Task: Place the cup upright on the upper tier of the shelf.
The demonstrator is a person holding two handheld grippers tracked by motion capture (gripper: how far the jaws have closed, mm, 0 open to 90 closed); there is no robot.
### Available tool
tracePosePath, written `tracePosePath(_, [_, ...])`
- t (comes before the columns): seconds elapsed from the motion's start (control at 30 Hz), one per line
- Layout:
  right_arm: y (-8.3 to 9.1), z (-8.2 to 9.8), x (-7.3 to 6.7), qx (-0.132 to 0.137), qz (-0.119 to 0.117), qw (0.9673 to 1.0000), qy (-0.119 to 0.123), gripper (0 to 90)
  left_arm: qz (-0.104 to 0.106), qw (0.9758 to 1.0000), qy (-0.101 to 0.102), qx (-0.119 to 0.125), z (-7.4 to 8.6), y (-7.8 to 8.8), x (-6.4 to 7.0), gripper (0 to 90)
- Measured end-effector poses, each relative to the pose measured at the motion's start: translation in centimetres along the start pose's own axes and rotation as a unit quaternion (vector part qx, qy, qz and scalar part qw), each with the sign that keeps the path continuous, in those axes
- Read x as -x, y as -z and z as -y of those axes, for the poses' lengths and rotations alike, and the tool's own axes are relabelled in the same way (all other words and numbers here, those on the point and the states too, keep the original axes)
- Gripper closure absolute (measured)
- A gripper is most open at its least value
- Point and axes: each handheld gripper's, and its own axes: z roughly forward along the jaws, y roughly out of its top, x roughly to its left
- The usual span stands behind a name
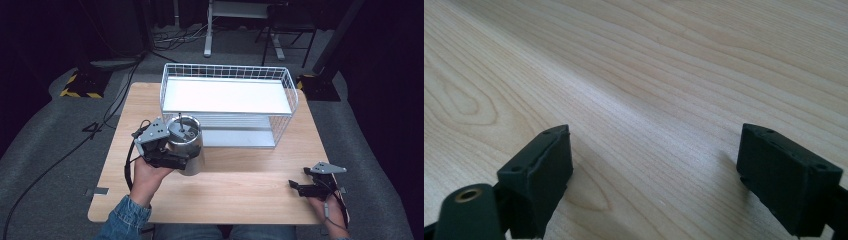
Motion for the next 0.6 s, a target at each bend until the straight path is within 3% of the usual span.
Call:
tracePosePath(0.2, [0.0,0.0,0.0,0.000,0.000,1.0000,0.000,15.2,-0.002,0.9998,0.004,0.018,-1.1,0.7,-0.4,3.6])
tracePosePath(0.6, [0.0,0.0,0.0,0.000,0.000,1.0000,-0.001,15.3,-0.006,0.9997,-0.010,0.022,-3.8,0.7,-0.8,3.6])
